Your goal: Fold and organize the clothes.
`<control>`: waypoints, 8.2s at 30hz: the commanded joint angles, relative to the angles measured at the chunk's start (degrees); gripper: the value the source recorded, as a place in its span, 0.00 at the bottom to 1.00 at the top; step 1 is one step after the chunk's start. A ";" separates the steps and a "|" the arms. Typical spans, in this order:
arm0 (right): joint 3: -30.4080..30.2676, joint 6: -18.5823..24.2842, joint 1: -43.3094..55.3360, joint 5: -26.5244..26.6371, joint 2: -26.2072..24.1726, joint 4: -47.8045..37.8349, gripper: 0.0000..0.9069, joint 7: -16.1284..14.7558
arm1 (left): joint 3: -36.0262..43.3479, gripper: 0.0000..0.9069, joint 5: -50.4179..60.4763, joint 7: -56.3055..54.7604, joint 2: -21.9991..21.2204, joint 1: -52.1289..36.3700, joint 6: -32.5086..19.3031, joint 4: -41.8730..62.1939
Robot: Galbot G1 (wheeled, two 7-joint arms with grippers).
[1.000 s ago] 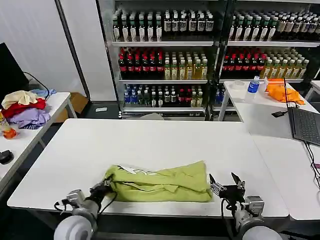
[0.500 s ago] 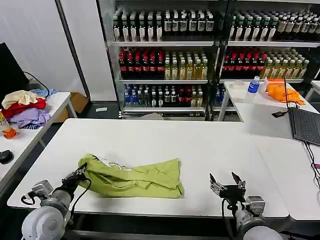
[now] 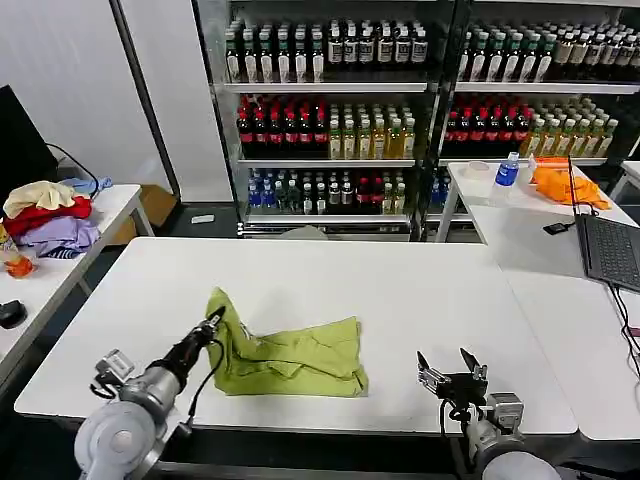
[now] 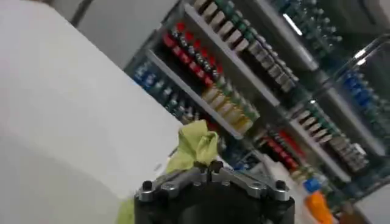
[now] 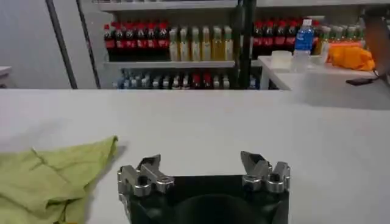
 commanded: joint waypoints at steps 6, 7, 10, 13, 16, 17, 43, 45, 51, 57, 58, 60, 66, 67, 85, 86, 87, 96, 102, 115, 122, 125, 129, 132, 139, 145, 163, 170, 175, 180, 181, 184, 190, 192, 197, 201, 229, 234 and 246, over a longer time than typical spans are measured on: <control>-1.03 0.04 1.18 0.01 0.05 -1.30 1.00 0.01 | 17.08 0.02 3.21 -0.63 -9.23 -7.41 -1.06 5.83; -1.08 0.02 1.33 0.03 0.04 -1.45 1.00 0.01 | 18.68 0.02 3.69 -0.67 -9.37 -7.69 -1.10 6.40; -1.03 0.05 1.45 0.10 0.01 -1.57 1.00 -0.03 | 21.54 0.02 5.11 -0.69 -9.88 -7.95 -1.08 7.24; -0.89 0.07 1.54 0.20 0.05 -1.58 1.00 -0.04 | 23.59 0.02 6.45 -0.77 -10.31 -7.95 -1.06 8.09; -0.64 0.08 1.60 0.34 0.04 -1.51 1.00 -0.07 | 25.17 0.03 7.86 -0.69 -10.67 -7.30 -0.90 8.55; -0.54 0.09 1.59 0.40 0.05 -1.50 1.00 -0.06 | 25.67 0.03 8.60 -0.66 -10.92 -7.24 -0.82 8.94; -0.39 0.31 1.54 0.67 0.06 -0.97 1.00 -0.15 | 9.24 1.00 19.26 -1.15 -1.81 -0.40 -0.68 5.41; -0.40 0.29 1.69 0.71 -0.01 -0.92 1.00 -0.14 | 6.71 1.00 20.16 -1.19 0.33 1.49 -0.54 6.38; -0.62 0.31 1.78 0.69 0.03 -0.84 1.00 -0.10 | 5.25 1.00 18.99 -0.95 0.43 3.26 1.73 8.11; -0.51 0.25 1.38 0.63 0.18 -0.33 1.00 -0.04 | 7.77 1.00 18.02 0.14 -2.58 2.32 3.32 8.68; -0.41 0.23 1.24 0.63 0.18 -0.19 1.00 -0.03 | 8.03 1.00 18.00 0.25 -2.81 2.11 3.33 8.93; -0.16 0.21 0.80 0.63 0.13 0.22 1.00 -0.03 | 8.73 1.00 17.45 0.48 -3.56 0.97 3.34 9.76; 0.63 0.17 0.14 0.67 -0.05 0.91 1.00 -0.03 | 9.88 1.00 14.09 1.22 -5.37 -0.63 3.50 10.81; 0.72 0.18 0.01 0.69 -0.05 1.03 1.00 -0.02 | 10.10 1.00 13.29 1.40 -5.75 -0.76 3.51 10.89; 1.23 -0.02 -0.98 0.61 0.33 2.36 1.00 0.24 | 8.77 0.12 7.42 3.24 -7.31 0.16 1.68 11.22; 1.37 -0.03 -1.05 0.61 0.30 2.46 1.00 0.26 | 8.48 0.12 6.93 3.43 -7.48 0.25 1.54 11.03; 1.42 -0.05 -1.09 0.63 0.28 2.54 1.00 0.26 | 8.36 0.12 6.39 3.53 -7.61 0.33 1.50 10.84; 1.84 -0.13 -1.54 0.66 0.30 3.17 1.00 0.36 | 5.53 0.10 2.54 4.34 -8.45 0.04 0.87 8.05; 2.59 -0.10 -2.38 0.70 0.31 3.87 1.00 0.32 | 0.85 0.09 -0.22 4.04 -6.82 0.29 1.36 5.70; 1.92 0.06 -0.94 1.85 0.39 4.64 1.00 0.25 | -23.44 0.07 -12.53 2.43 23.89 1.72 8.96 3.84; 3.08 0.18 -0.80 3.38 -0.75 5.25 1.00 0.13 | -26.63 0.03 -14.81 3.11 40.12 0.13 9.24 9.01; 3.58 0.25 -1.21 3.49 -0.85 5.61 1.00 0.09 | -23.21 0.03 -9.50 3.35 41.42 -0.05 9.19 6.47; 3.85 0.50 -1.88 3.33 -0.64 5.88 1.00 0.07 | -14.55 0.02 7.31 3.65 38.21 2.32 8.98 3.47; 4.10 0.53 -2.58 2.88 -0.17 6.15 1.00 0.13 | -5.49 0.02 17.32 1.96 33.73 1.16 8.95 1.54; 4.86 0.48 -3.91 1.64 0.64 6.09 1.00 0.29 | 14.29 0.03 38.40 1.14 21.02 -5.33 8.96 1.29; 5.74 0.37 -4.71 1.26 0.91 6.11 1.00 0.31 | 20.31 0.02 35.51 0.42 19.20 -11.94 9.08 -0.51; 6.76 0.41 -3.56 1.44 1.10 3.90 1.00 0.17 | 38.27 0.02 29.38 -2.14 -0.35 -31.04 8.97 19.15; 7.03 0.44 -2.73 2.11 0.77 3.00 1.00 0.07 | 41.71 0.26 29.77 -2.21 -7.82 -35.61 8.85 27.06; 6.49 0.71 -1.17 2.14 0.39 2.31 1.00 -0.48 | 41.26 1.00 29.81 -1.46 -12.21 -38.02 2.96 30.70; 3.63 0.95 2.32 2.18 0.28 0.60 1.00 -0.45 | 39.18 1.00 27.98 -0.60 -13.33 -37.17 -4.06 30.83; 2.95 0.96 2.95 2.19 0.27 0.21 1.00 -0.45 | 38.32 1.00 27.67 -0.60 -13.25 -36.82 -4.26 30.26; -1.11 1.28 8.69 3.03 0.42 -3.04 1.00 -0.45 | 33.69 1.00 27.13 -1.44 -11.82 -33.42 -5.73 26.81; -10.55 -0.63 24.64 9.84 4.20 -14.59 1.00 1.78 | 24.40 1.00 30.08 -2.00 -4.35 -26.13 -5.49 20.52; -13.32 -1.13 30.20 12.19 5.90 -18.90 1.00 2.40 | 22.68 1.00 31.02 -2.03 -1.36 -23.54 -5.43 18.83; -18.60 -2.83 39.36 17.50 10.67 -27.75 1.00 4.22 | 17.92 1.00 31.79 -2.24 2.94 -17.57 -5.24 16.01; -22.18 -3.71 42.88 20.47 14.44 -33.56 1.00 5.09 | 15.08 1.00 31.71 -2.31 3.37 -14.53 -5.24 14.39; -22.40 -2.70 47.82 26.20 20.79 -45.84 0.00 7.14 | 13.77 1.00 31.40 -2.11 2.96 -12.51 -4.94 13.43; -21.57 -2.23 49.49 22.97 18.66 -47.27 0.00 5.01 | 13.76 1.00 31.06 -2.01 2.87 -12.55 -4.97 13.75; -19.55 -1.39 54.39 11.22 10.55 -53.08 0.00 -3.15 | 14.07 1.00 30.53 -1.95 1.34 -12.18 -4.67 13.12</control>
